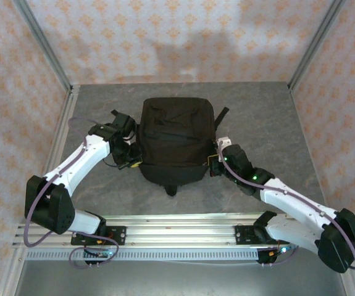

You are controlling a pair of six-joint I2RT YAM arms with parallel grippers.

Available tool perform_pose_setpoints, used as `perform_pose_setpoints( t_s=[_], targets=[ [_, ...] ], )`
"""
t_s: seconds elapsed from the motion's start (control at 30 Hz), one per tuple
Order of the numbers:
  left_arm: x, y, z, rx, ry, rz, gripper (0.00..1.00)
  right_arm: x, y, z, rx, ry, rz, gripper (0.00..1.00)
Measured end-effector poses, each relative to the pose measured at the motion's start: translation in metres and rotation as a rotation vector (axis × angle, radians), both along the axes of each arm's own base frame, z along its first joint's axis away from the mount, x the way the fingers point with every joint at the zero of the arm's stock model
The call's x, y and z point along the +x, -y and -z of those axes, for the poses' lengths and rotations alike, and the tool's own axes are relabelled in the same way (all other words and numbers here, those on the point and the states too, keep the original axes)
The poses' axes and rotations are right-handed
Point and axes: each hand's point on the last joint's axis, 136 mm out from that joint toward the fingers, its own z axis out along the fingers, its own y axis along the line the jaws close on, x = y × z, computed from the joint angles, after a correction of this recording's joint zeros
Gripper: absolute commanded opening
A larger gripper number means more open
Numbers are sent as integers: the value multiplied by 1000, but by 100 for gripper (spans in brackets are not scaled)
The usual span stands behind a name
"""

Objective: Pack the student bag
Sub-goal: Zip the student bag at the center of the table.

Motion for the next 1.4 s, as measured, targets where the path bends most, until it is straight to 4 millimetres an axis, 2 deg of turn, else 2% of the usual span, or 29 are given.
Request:
perform_pose_setpoints(
  t_s=[0.03,0.2,0.27,0.33,0.43,0.53,0.6,0.67,0.8,0.97,1.03,1.23,1.4],
  targets=[
    [0,0,-1,0,2,2,1,1,-1,1,2,-7,-4,0],
    [6,-7,-16,20,21,-28,37,-1,-16,4,43,-66,-79,0],
    [8,-8,-27,25,48,-60,44,-5,-20,5,54,-83,-98,0],
    [5,-2,-41,14,84,-67,48,-11,-26,6,56,-92,-118,0],
    [-3,28,-68,-5,148,25,50,-23,-37,6,64,-105,-153,0],
    [-4,74,-95,-5,242,245,50,-27,-37,0,90,-95,-145,0],
    [-8,106,-104,26,313,441,51,-28,-34,-3,102,-85,-131,0],
    [-17,133,-100,84,370,634,50,-27,-33,-5,107,-79,-125,0],
    [-30,163,-78,177,427,911,52,-24,-29,-3,117,-94,-94,0],
    [-35,165,-40,222,496,1114,58,-17,-20,-2,144,-112,-33,0],
    [-37,169,-36,224,528,1182,58,-16,-18,0,154,-123,-14,0],
    [-41,195,-40,190,635,1343,58,-16,-15,5,175,-145,17,0],
    [-44,210,-20,159,603,1414,57,-13,-17,6,186,-150,26,0]
  ],
)
